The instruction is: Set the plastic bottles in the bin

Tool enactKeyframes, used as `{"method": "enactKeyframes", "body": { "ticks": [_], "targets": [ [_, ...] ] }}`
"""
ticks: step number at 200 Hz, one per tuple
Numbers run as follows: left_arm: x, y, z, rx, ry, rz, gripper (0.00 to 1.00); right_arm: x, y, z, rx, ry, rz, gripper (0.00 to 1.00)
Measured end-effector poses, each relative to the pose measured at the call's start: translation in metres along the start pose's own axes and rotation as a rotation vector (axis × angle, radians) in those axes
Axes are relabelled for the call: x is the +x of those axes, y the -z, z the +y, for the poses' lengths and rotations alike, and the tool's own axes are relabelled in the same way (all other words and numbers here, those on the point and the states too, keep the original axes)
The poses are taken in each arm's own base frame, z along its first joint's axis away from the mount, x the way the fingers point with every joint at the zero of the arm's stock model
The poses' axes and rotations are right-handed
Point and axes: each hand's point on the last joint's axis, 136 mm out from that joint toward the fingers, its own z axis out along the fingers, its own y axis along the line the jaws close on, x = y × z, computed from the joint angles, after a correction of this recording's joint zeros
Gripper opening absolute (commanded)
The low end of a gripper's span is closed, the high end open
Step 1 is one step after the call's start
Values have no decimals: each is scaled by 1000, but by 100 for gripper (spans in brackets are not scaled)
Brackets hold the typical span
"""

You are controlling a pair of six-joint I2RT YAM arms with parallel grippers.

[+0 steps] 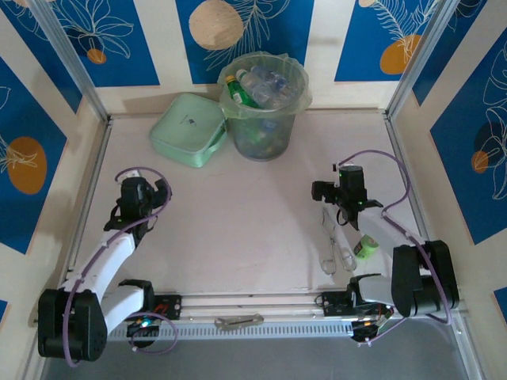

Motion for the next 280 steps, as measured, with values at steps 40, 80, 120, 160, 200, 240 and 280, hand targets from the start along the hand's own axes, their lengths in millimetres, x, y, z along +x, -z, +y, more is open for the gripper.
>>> {"method": "enactKeyframes", "body": {
  "ticks": [40,80,120,160,200,240,280],
  "targets": [
    [5,-12,8,-53,-51,1,99,-4,-20,-17,55,-40,-87,97],
    [7,-25,12,-92,-107,0,100,-21,-28,-21,83,-26,-178,95],
    [6,-38,10,-101,-172,9,100,-23,-34,-24,82,-18,-255,99],
    [-2,-48,4,-95,-226,-21,99,-29,-34,-33,29,-47,-308,99],
    [-3,-51,2,-68,-260,-119,100,-19,-37,-32,16,-49,-300,99],
    [12,-61,3,-48,-333,-162,99,-24,-35,-27,5,-44,-324,99],
    [23,-65,-5,5,-381,-217,99,-24,-35,-27,4,-44,-326,99]
  ]
}}
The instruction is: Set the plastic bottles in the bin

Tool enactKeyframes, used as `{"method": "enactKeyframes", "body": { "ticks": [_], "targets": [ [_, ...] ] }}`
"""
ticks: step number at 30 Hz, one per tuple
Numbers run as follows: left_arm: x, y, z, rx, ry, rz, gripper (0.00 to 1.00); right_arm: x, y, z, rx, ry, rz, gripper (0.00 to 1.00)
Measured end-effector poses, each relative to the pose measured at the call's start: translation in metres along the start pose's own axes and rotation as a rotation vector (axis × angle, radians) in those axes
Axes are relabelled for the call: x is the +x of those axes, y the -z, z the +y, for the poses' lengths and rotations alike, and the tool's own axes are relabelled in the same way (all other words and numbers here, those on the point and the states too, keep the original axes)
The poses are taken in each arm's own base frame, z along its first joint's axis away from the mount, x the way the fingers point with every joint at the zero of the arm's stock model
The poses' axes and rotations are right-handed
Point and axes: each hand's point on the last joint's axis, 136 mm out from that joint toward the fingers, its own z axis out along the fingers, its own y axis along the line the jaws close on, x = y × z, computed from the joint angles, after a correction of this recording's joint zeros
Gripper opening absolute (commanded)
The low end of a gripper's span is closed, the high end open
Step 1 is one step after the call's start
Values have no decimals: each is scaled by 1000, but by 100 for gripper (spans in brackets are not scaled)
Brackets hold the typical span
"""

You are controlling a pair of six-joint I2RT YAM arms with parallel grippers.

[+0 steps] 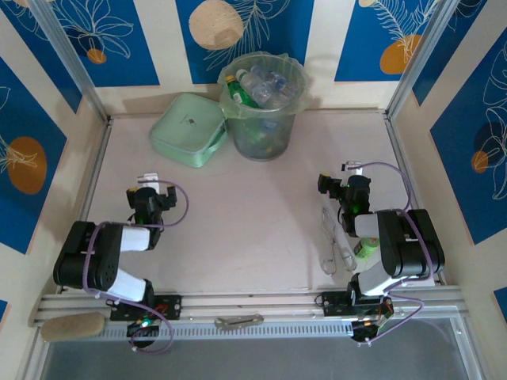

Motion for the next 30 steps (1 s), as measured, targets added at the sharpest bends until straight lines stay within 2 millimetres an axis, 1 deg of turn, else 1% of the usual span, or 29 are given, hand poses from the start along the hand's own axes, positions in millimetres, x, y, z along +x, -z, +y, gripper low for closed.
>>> {"method": "enactKeyframes", "body": {
  "ticks": [3,6,10,13,30],
  "targets": [
    [-8,-3,-8,37,-12,-45,99,0,0,0,0,0,0,99],
    [-1,-8,-13,56,-25,-28,99,0,0,0,0,0,-1,99],
    [-7,-10,-16,66,-32,-43,100,-1,0,0,0,0,-2,99],
    [-11,-11,-16,67,-36,-53,99,-1,0,0,0,0,-3,99],
    [-11,-11,-16,67,-36,-53,100,-2,0,0,-1,0,-7,99]
  ]
}}
